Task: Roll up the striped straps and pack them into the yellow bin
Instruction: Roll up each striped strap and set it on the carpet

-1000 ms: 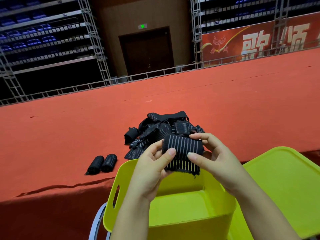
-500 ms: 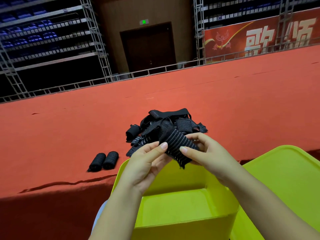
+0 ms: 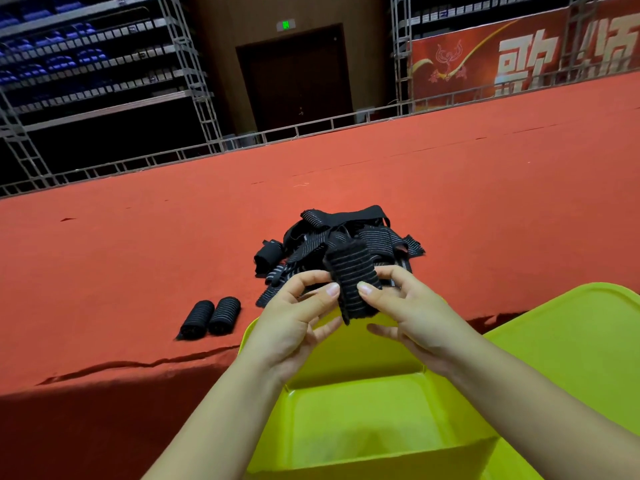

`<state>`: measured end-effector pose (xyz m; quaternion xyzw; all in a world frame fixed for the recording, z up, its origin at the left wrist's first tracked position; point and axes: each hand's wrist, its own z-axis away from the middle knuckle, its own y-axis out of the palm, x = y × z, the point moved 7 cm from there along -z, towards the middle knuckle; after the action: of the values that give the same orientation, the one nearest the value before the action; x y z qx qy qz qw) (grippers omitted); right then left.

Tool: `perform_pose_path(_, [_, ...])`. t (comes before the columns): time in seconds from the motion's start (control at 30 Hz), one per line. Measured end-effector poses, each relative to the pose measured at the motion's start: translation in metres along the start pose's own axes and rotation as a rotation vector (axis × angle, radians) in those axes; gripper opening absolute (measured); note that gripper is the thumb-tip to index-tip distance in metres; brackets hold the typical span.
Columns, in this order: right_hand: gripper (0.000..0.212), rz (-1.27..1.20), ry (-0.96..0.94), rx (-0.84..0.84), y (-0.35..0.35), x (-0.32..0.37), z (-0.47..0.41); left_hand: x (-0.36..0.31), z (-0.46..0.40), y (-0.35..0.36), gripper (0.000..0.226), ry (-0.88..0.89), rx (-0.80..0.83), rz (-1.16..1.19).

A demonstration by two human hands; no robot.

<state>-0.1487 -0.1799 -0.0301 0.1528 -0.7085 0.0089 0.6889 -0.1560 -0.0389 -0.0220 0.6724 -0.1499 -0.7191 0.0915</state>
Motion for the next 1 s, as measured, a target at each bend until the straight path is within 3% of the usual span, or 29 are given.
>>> perform_pose_path(0.33, [0.023,0.12,0.057,0.01,0.025,-0.009,-0.03,-0.014,-0.021,-0.028,0.025,0.048,0.01,-0.122])
perform_pose_path(0.47, [0.034,0.308,0.058,0.029,0.043,-0.005,-0.057,-0.035,-0.043,-0.057,0.023,0.105,-0.093,-0.299])
perform_pose_path(0.6, [0.041,0.422,0.072,0.008,0.045,-0.008,-0.078,-0.06,-0.074,-0.12,0.022,0.154,-0.318,-0.345])
perform_pose_path(0.73, [0.035,0.439,0.07,0.008,0.032,-0.018,-0.088,-0.047,-0.11,-0.203,0.02,0.016,-0.55,-0.607])
perform_pose_path(0.87, [0.033,0.461,0.091,0.016,0.028,-0.032,-0.094,0.003,-0.134,-0.237,0.027,-0.211,-0.527,-0.86])
perform_pose_path(1.0, [0.029,0.484,0.086,0.04,0.028,-0.037,-0.098,0.016,-0.142,-0.245,0.026,-0.211,-0.557,-0.954])
